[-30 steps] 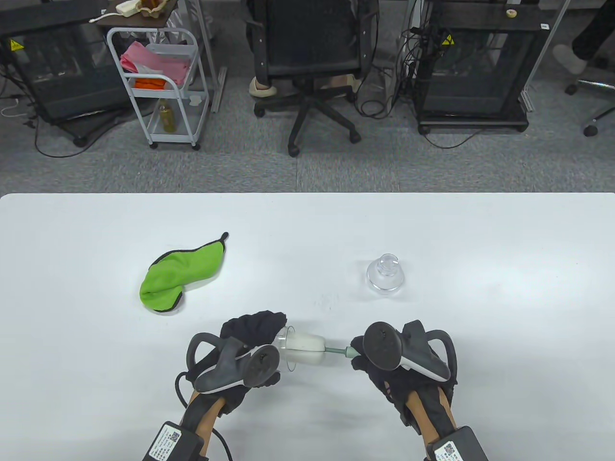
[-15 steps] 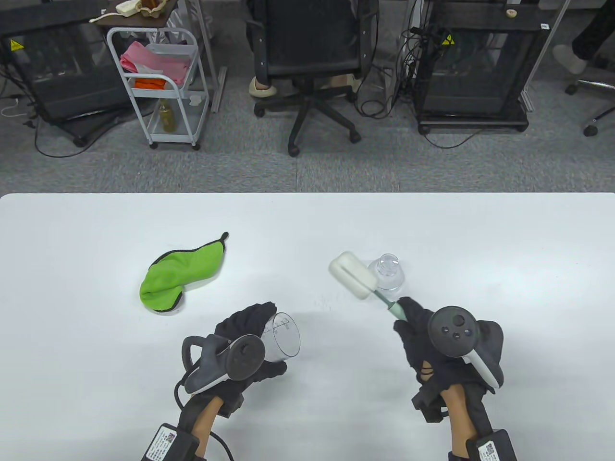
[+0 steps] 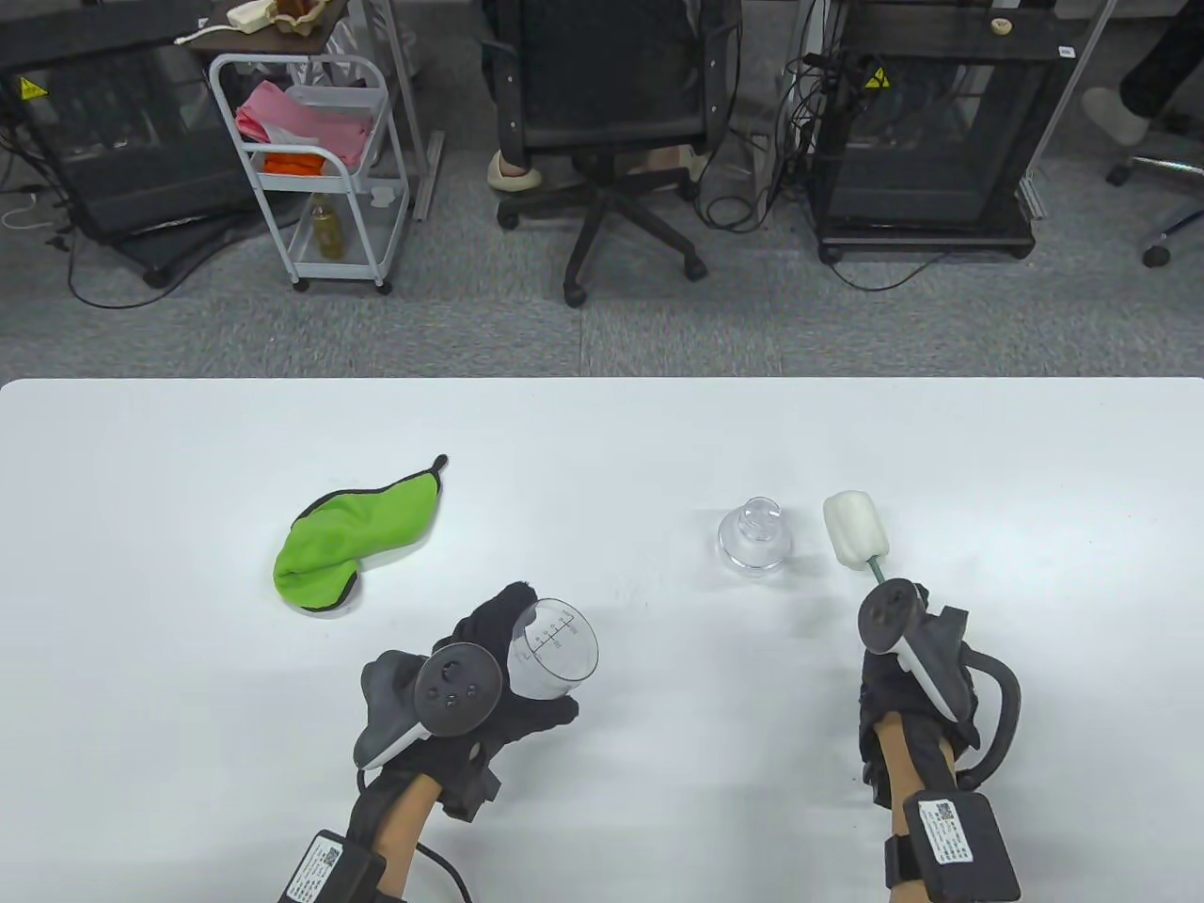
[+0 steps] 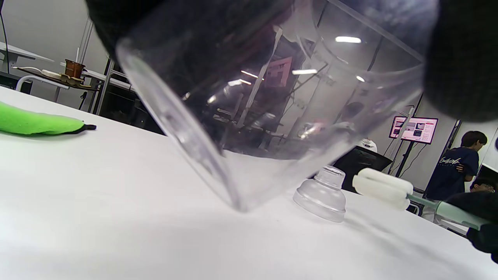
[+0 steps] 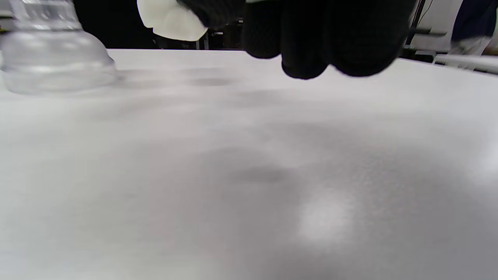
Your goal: Brush the shaker cup with the cup brush
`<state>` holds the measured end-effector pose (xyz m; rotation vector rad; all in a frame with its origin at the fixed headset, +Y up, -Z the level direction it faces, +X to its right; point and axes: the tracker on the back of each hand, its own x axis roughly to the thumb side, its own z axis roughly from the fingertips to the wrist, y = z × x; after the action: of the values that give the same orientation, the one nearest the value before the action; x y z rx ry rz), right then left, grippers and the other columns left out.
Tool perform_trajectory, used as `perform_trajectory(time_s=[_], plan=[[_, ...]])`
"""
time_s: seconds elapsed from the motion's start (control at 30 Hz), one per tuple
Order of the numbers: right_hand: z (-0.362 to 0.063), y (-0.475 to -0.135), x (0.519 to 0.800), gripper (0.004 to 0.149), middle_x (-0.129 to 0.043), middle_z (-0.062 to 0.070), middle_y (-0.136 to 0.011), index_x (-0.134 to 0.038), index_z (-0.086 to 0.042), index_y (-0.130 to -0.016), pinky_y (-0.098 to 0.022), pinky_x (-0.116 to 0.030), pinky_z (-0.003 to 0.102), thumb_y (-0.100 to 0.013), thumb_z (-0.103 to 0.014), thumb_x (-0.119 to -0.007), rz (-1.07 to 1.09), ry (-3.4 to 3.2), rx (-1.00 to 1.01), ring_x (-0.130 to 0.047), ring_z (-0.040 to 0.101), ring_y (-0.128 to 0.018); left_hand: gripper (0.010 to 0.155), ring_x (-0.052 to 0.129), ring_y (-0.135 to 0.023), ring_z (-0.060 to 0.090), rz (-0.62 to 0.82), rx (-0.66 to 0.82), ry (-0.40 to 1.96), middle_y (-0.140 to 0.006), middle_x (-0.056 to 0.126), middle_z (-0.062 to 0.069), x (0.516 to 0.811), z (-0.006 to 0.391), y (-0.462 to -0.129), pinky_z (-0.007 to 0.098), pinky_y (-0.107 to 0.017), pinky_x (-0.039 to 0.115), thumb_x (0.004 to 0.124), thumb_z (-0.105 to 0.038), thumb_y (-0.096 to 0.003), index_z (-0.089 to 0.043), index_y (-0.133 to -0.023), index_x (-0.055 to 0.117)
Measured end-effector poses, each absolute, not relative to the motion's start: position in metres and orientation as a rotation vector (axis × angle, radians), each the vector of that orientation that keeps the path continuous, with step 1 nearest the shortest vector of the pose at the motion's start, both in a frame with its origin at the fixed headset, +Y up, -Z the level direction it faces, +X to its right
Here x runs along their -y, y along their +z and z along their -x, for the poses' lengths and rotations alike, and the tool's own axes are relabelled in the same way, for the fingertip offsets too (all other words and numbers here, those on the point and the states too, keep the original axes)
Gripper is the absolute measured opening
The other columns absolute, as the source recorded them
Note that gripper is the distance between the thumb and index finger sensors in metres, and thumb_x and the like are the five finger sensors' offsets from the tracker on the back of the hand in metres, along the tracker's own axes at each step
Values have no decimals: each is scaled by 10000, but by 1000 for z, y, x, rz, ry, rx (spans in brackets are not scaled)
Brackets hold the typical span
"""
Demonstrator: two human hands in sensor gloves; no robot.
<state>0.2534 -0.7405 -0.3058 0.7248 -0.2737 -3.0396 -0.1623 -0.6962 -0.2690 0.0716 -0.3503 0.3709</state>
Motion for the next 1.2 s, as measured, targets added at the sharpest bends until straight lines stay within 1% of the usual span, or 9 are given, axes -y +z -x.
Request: perform_trajectory(time_s=[0.27,0.4,0.67,0.8,0.9,1.0,1.07,1.13,1.2], plan=[[-254,-317,760,678,-815,129,-907,-458,-242,-1030,-463,-900,386,-435,-279,-781,-761,-2820,180,-965,309,-688,1142,898,-959,269,-55,372,395,-1114,653,33,697,161,-269,551,-646,768,943,-732,-250,-212,-1090,371],[-254,-320,769,693,-914,114,-847,-512,-231,-1015,-421,-937,350,-404,-340,-820,-739,-2764,242,-1039,265,-624,1143,899,-959,269,-40,382,398,-1111,658,34,698,160,-269,551,-646,769,943,-732,-247,-213,-1090,373],[-257,-319,771,720,-899,98,-869,-514,-242,-1020,-429,-900,383,-386,-408,-814,-722,-2756,254,-1018,269,-628,1142,893,-964,278,-21,408,412,-1114,650,39,699,158,-269,544,-640,776,941,-727,-253,-207,-1091,366],[-258,-317,761,754,-848,109,-920,-483,-242,-1030,-458,-874,415,-380,-444,-807,-750,-2814,222,-987,305,-669,1140,891,-965,289,-12,409,434,-1115,644,51,699,158,-269,537,-633,785,936,-725,-260,-198,-1091,361],[-246,-312,728,757,-780,143,-967,-494,-232,-1032,-520,-822,475,-378,-454,-803,-731,-2938,31,-921,368,-737,1137,893,-966,288,1,401,480,-1116,640,63,700,159,-271,534,-625,794,930,-724,-270,-188,-1092,356],[-210,-299,688,725,-761,137,-975,-545,-232,-1018,-569,-793,486,-379,-467,-795,-380,-3113,-193,-879,374,-787,1133,901,-963,322,34,380,602,-1115,634,89,702,161,-274,549,-609,804,927,-713,-285,-164,-1092,351],[-175,-285,670,693,-803,113,-950,-590,-249,-1000,-557,-817,468,-377,-466,-802,10,-3345,-262,-913,350,-768,1130,893,-968,343,57,366,702,-1119,620,101,705,162,-276,554,-606,801,929,-700,-292,-158,-1090,341],[-142,-273,663,628,-847,114,-927,-654,-275,-980,-536,-839,475,-391,-427,-811,491,-3579,-161,-942,361,-749,1136,872,-978,359,77,358,767,-1125,594,111,706,163,-276,559,-608,792,926,-688,-305,-151,-1093,308],[-120,-265,661,602,-874,121,-906,-687,-266,-964,-519,-860,469,-392,-401,-817,667,-3706,-120,-967,357,-728,1138,856,-985,373,81,335,833,-1127,575,125,707,162,-275,560,-608,785,924,-674,-311,-139,-1090,291]])
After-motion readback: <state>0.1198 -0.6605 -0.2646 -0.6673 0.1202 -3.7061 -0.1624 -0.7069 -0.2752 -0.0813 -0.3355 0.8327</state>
